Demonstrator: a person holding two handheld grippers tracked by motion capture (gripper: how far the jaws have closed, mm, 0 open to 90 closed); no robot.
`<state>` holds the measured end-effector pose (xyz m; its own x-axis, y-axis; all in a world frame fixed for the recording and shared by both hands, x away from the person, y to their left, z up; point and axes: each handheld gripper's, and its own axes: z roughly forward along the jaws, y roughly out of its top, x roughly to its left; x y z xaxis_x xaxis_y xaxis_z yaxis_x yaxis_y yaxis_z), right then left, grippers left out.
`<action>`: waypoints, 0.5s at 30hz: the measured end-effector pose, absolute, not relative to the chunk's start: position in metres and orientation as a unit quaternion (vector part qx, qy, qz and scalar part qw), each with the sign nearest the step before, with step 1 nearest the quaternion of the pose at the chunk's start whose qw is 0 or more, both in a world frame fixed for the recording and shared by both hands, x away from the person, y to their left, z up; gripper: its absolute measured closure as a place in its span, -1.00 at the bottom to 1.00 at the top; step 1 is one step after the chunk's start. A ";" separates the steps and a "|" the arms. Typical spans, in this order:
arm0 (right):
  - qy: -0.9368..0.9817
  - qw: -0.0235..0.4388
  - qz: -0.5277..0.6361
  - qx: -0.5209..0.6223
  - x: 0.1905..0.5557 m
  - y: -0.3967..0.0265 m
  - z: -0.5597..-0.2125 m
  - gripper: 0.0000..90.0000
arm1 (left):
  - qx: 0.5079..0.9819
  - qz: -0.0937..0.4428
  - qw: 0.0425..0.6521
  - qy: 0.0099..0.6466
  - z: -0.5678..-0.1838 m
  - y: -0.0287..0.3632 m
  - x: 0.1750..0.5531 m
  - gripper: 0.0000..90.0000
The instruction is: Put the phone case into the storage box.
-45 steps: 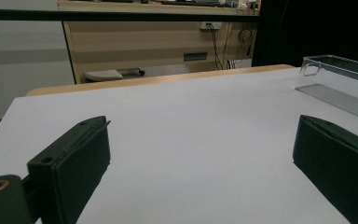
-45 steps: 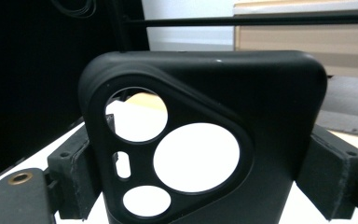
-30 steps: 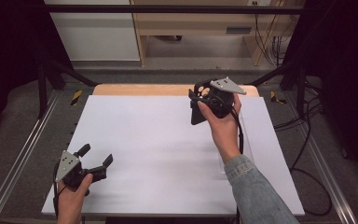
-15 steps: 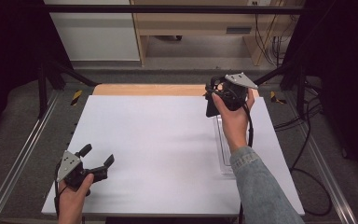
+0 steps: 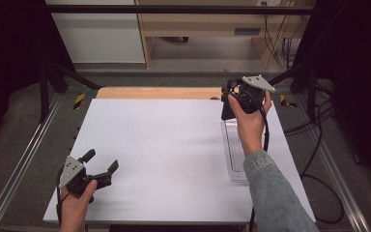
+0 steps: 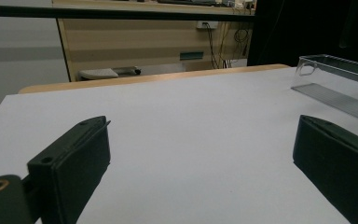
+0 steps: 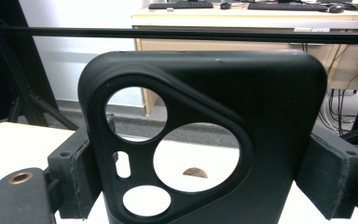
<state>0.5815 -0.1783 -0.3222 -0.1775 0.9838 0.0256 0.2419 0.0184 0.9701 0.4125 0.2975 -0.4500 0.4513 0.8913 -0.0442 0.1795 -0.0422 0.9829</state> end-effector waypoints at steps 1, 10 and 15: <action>0.599 0.387 0.479 0.513 0.582 -0.179 -0.323 -0.68 | 0.647 0.321 0.555 0.414 -0.450 0.297 0.412 -0.91; 0.595 0.386 0.471 0.523 0.589 -0.191 -0.328 -0.68 | 0.649 0.322 0.553 0.411 -0.450 0.296 0.412 -0.91; 0.593 0.389 0.467 0.528 0.590 -0.197 -0.330 -0.68 | 0.649 0.322 0.555 0.409 -0.450 0.296 0.412 -0.91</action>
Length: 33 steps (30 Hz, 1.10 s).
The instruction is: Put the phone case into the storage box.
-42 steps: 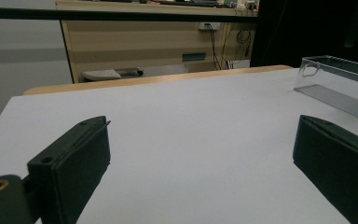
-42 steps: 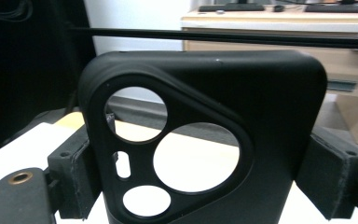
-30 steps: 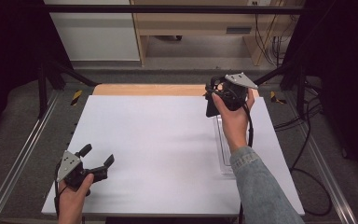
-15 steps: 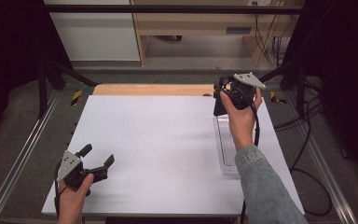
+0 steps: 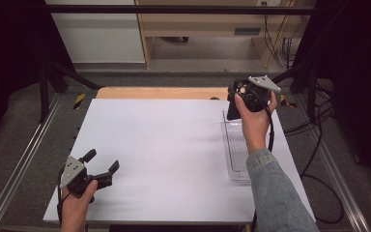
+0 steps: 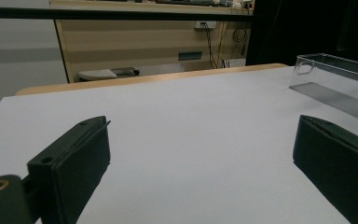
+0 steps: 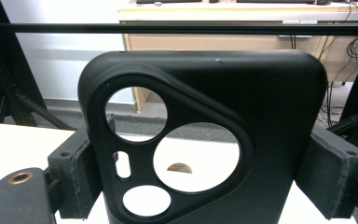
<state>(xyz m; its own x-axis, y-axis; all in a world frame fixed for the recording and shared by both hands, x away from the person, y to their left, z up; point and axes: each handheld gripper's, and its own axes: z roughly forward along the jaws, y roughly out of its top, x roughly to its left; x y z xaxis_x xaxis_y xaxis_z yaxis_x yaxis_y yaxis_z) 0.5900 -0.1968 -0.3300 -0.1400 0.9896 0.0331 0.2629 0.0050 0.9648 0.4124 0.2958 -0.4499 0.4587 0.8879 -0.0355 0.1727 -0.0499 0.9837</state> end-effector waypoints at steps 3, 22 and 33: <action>0.593 0.390 0.463 0.531 0.590 -0.200 -0.331 -0.68 | 0.649 0.322 0.556 0.408 -0.450 0.296 0.412 -0.91; 0.593 0.390 0.449 0.543 0.602 -0.206 -0.346 -0.68 | 0.651 0.322 0.556 0.404 -0.450 0.294 0.413 -0.91; 0.598 0.391 0.435 0.548 0.612 -0.204 -0.359 -0.69 | 0.652 0.320 0.557 0.403 -0.450 0.293 0.413 -0.91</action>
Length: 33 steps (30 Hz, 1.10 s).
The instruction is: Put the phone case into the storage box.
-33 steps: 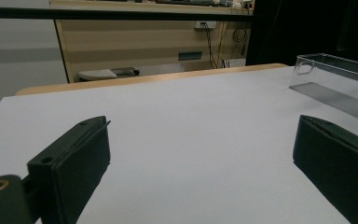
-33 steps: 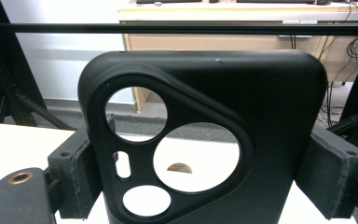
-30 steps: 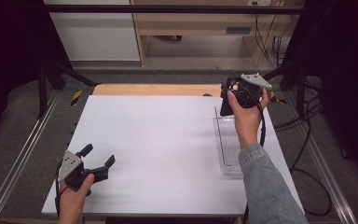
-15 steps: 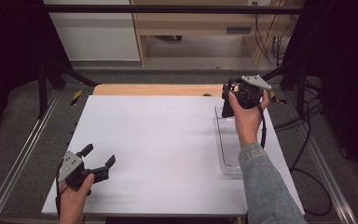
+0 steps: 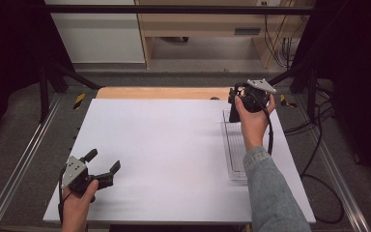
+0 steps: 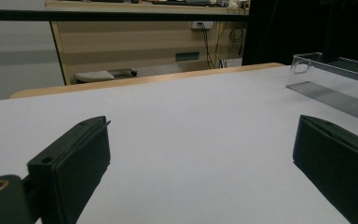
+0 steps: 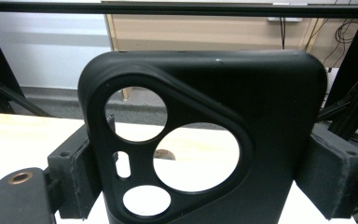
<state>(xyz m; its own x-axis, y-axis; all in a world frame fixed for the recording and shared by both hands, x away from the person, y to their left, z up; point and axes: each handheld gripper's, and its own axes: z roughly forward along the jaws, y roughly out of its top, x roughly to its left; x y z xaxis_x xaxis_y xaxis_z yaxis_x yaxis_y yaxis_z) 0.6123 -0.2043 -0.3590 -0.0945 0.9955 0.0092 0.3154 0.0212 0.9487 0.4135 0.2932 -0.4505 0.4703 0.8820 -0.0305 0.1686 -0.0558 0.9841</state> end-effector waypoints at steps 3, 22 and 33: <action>0.598 0.389 0.433 0.551 0.615 -0.204 -0.362 -0.69 | 0.653 0.320 0.557 0.402 -0.451 0.293 0.414 -0.91; 0.595 0.385 0.427 0.562 0.626 -0.202 -0.377 -0.69 | 0.654 0.319 0.557 0.400 -0.451 0.293 0.414 -0.91; 0.595 0.383 0.423 0.566 0.630 -0.200 -0.381 -0.69 | 0.655 0.319 0.557 0.399 -0.451 0.292 0.414 -0.91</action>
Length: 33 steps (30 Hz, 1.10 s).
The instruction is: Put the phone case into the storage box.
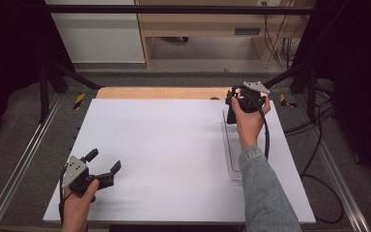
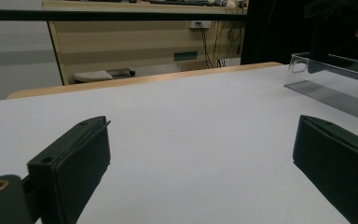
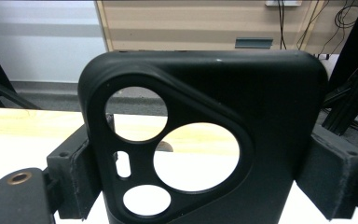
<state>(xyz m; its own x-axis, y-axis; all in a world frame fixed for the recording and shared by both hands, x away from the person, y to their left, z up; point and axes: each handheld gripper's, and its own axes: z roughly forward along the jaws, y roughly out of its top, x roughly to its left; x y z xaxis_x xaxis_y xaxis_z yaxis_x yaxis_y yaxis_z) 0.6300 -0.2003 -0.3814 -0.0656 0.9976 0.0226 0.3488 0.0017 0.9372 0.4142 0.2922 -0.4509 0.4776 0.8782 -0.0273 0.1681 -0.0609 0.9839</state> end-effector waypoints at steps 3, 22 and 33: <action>0.595 0.383 0.422 0.567 0.631 -0.200 -0.383 -0.69 | 0.654 0.319 0.557 0.400 -0.451 0.292 0.414 -0.91; 0.593 0.384 0.416 0.572 0.634 -0.201 -0.387 -0.69 | 0.655 0.319 0.557 0.399 -0.451 0.292 0.414 -0.91; 0.594 0.384 0.415 0.572 0.636 -0.200 -0.389 -0.69 | 0.655 0.318 0.558 0.398 -0.451 0.292 0.414 -0.91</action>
